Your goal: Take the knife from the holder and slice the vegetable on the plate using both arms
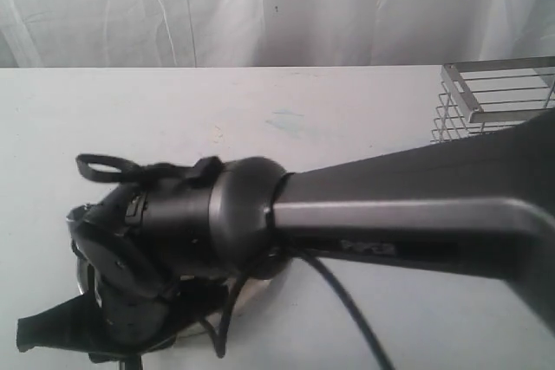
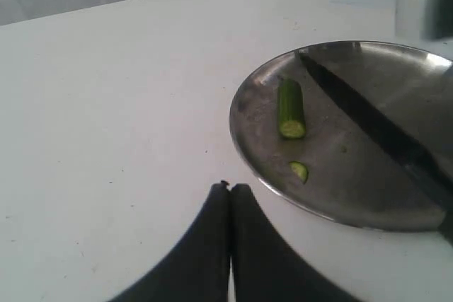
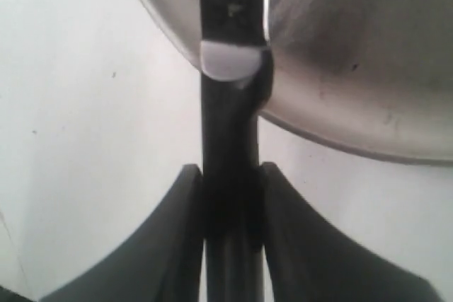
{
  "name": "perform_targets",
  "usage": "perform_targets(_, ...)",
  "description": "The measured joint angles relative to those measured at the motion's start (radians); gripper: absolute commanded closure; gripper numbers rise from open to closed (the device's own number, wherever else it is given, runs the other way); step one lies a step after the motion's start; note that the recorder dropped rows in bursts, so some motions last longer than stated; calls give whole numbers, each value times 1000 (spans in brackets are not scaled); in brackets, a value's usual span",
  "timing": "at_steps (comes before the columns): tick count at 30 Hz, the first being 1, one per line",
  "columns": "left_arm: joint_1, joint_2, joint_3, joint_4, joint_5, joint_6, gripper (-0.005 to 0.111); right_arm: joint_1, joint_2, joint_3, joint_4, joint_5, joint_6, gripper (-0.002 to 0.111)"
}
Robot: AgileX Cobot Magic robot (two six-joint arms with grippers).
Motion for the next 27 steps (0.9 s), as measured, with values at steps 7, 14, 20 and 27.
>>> perform_targets(7, 0, 0, 0, 0, 0, 0, 107, -72, -206, 0, -87, 221, -391, 108)
perform_targets(14, 0, 0, 0, 0, 0, 0, 107, -293, -267, 0, 157, 491, -837, 108)
perform_targets(20, 0, 0, 0, 0, 0, 0, 107, -390, -225, 0, 208, 503, -1027, 108)
perform_targets(27, 0, 0, 0, 0, 0, 0, 107, -392, -116, 0, 165, 421, -1156, 108)
